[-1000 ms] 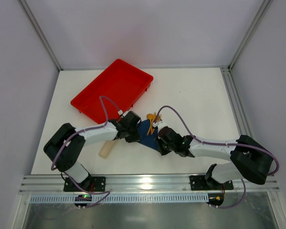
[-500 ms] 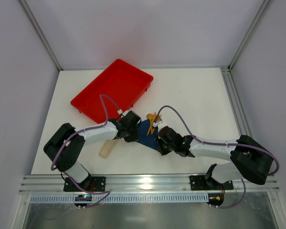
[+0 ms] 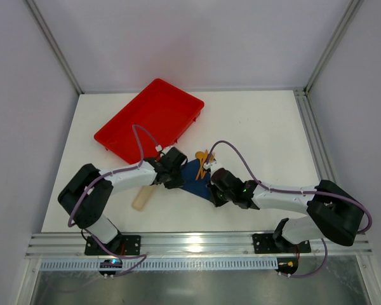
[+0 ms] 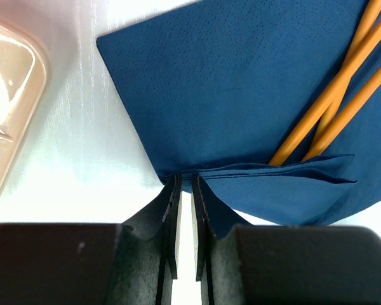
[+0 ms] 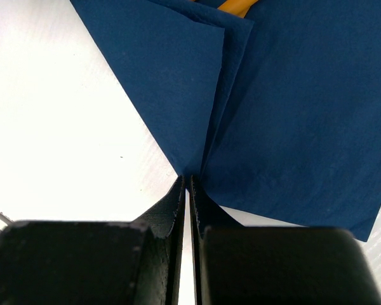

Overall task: Place the utensils on the paper napkin and roll it up
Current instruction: Roll the napkin at the center of the board.

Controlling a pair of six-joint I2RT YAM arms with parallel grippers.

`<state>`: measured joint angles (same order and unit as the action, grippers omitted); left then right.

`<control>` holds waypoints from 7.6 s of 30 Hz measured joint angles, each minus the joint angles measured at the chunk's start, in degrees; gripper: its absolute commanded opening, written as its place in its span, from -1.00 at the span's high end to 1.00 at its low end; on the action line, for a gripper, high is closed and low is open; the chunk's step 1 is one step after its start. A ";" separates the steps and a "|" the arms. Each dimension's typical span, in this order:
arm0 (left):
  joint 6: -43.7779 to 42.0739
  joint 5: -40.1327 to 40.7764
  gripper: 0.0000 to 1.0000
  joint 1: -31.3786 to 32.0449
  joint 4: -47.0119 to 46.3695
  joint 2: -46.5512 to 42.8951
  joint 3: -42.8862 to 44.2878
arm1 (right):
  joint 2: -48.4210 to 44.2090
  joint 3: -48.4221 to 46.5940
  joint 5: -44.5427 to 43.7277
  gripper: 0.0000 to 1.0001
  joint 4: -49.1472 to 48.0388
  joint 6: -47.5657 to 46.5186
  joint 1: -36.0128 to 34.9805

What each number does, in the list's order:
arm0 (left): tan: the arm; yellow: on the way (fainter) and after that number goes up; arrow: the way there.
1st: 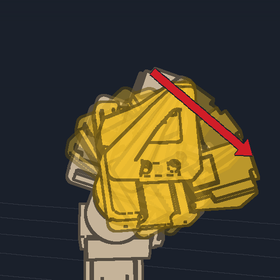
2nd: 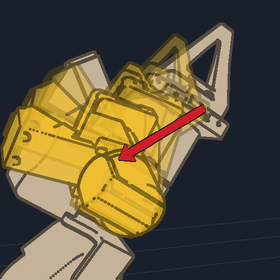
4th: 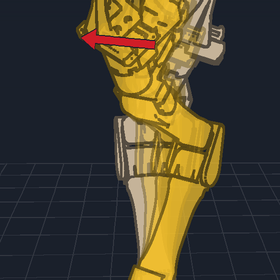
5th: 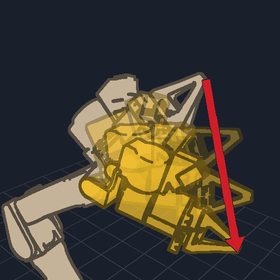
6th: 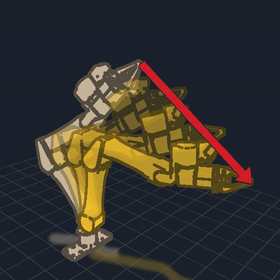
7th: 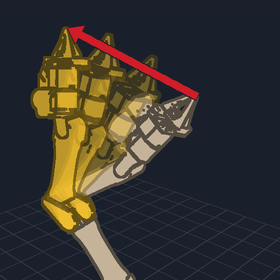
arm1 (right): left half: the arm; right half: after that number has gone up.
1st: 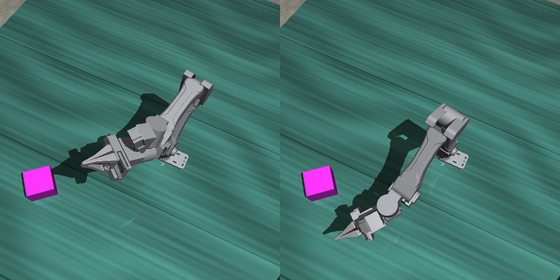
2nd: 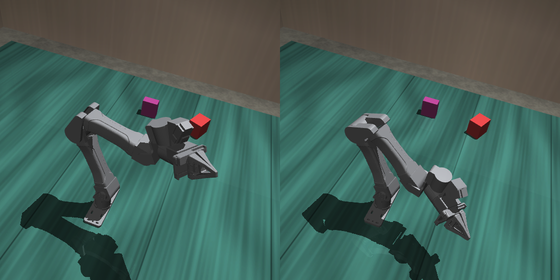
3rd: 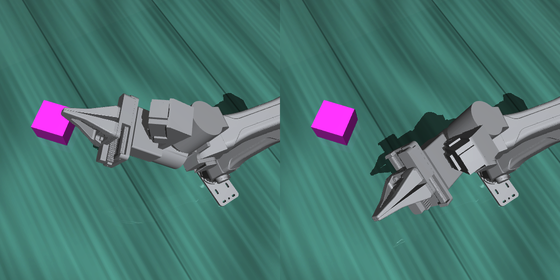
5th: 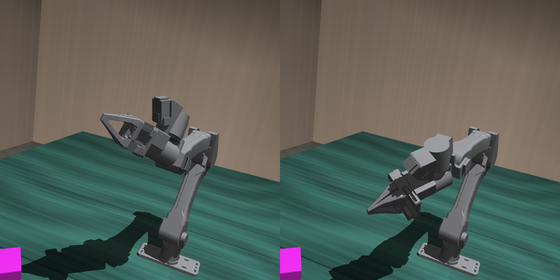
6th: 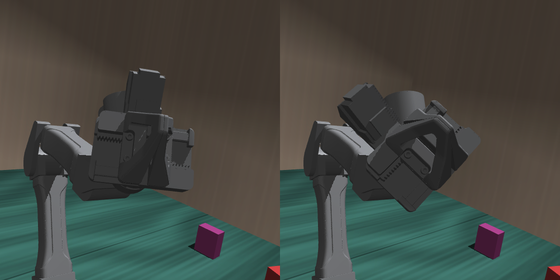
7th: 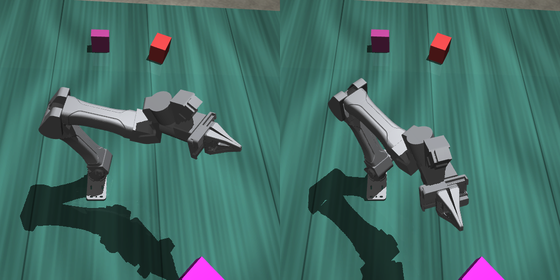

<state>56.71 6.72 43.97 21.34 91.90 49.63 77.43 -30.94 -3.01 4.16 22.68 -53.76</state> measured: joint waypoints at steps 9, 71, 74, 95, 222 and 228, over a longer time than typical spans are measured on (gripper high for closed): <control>-1.38 -0.81 0.62 0.00 -0.09 -2.40 0.00 | -0.13 0.04 0.22 0.88 0.15 0.42 0.24; -3.15 -19.78 0.66 1.95 -21.55 3.10 -4.59 | -13.38 7.54 -4.46 0.01 5.90 17.99 19.12; -3.15 -19.76 0.66 1.95 -21.55 3.10 -4.59 | -13.42 7.87 -3.08 0.02 5.09 18.01 19.12; -3.13 -19.15 0.67 2.05 -21.51 3.10 -4.59 | -17.62 10.25 7.54 -0.23 -2.91 20.65 19.12; -1.16 -18.36 0.62 4.81 -19.02 9.64 2.78 | -14.25 9.90 10.71 0.92 -4.92 18.05 19.12; -1.20 -18.34 0.62 4.87 -19.02 9.79 3.10 | -14.29 9.88 11.19 0.92 -4.98 18.45 19.12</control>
<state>55.51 -11.62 48.84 2.33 101.69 52.73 63.13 -21.06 8.19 -0.82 41.12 -34.63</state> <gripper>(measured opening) 0.193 0.042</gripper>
